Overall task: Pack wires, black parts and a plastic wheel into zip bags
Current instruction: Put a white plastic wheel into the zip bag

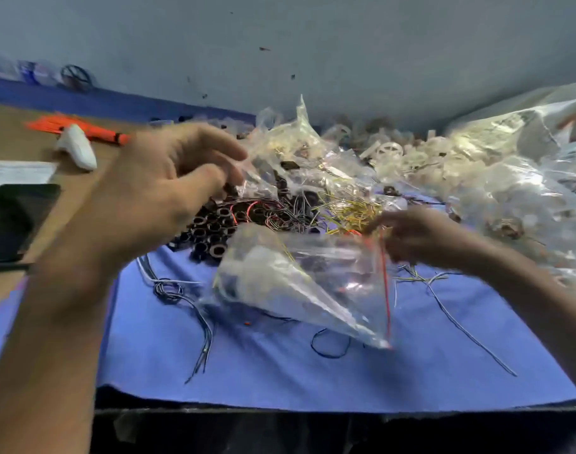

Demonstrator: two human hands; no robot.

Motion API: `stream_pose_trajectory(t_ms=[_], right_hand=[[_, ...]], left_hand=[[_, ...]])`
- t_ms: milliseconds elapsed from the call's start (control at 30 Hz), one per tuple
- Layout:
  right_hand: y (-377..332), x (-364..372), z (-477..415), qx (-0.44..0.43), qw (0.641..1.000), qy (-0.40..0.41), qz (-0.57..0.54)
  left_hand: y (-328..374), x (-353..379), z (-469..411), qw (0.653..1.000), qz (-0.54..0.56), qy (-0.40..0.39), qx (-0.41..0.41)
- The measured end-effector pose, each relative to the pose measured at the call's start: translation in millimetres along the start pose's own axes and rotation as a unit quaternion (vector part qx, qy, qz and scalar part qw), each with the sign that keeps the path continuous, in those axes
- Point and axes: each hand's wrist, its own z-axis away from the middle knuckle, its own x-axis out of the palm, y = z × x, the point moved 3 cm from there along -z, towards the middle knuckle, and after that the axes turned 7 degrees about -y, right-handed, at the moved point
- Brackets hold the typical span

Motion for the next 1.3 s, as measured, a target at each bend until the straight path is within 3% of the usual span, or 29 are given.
stream_pose_trajectory(t_ms=[67, 133, 200, 400, 500, 667, 933, 1067, 1167, 1267, 1300], right_hand=[[38.7, 40.3, 22.7, 0.074, 0.995, 0.036, 0.064], [52.3, 73.8, 43.5, 0.100, 0.986, 0.114, 0.067], [53.3, 90.7, 53.2, 0.093, 0.973, 0.181, 0.104], [52.0, 94.2, 53.1, 0.094, 0.963, 0.220, 0.127], [55.2, 96.3, 53.3, 0.081, 0.961, 0.222, 0.142], [60.6, 98.3, 51.0, 0.071, 0.956, 0.247, 0.142], [58.6, 100.2, 51.8, 0.067, 0.954, 0.245, 0.160], [58.8, 100.0, 52.7, 0.075, 0.958, 0.238, 0.137], [50.8, 92.5, 50.7, 0.053, 0.957, 0.281, 0.041], [16.8, 77.5, 37.3, -0.002, 0.947, 0.310, -0.082], [1.7, 72.4, 31.3, -0.023, 0.945, 0.309, -0.109]], left_hand=[[-19.9, 16.5, 0.1, 0.982, -0.142, -0.013, -0.119], [-45.3, 43.1, 8.2, 0.921, -0.267, -0.130, -0.254], [-55.7, 69.8, 18.7, 0.878, -0.277, -0.220, -0.324], [-58.3, 82.8, 26.2, 0.885, -0.223, -0.212, -0.350], [-54.4, 91.7, 27.3, 0.894, -0.093, -0.241, -0.365], [-30.8, 92.0, 23.1, 0.917, 0.145, -0.208, -0.307], [-23.2, 75.2, 25.1, 0.913, 0.215, -0.230, -0.259], [-32.8, 69.3, 26.4, 0.918, 0.186, -0.199, -0.289], [-39.7, 61.6, 27.7, 0.921, 0.147, -0.129, -0.336], [-32.1, 53.0, 21.8, 0.942, -0.119, -0.006, -0.315], [-18.7, 54.9, 18.4, 0.948, -0.151, 0.026, -0.280]])
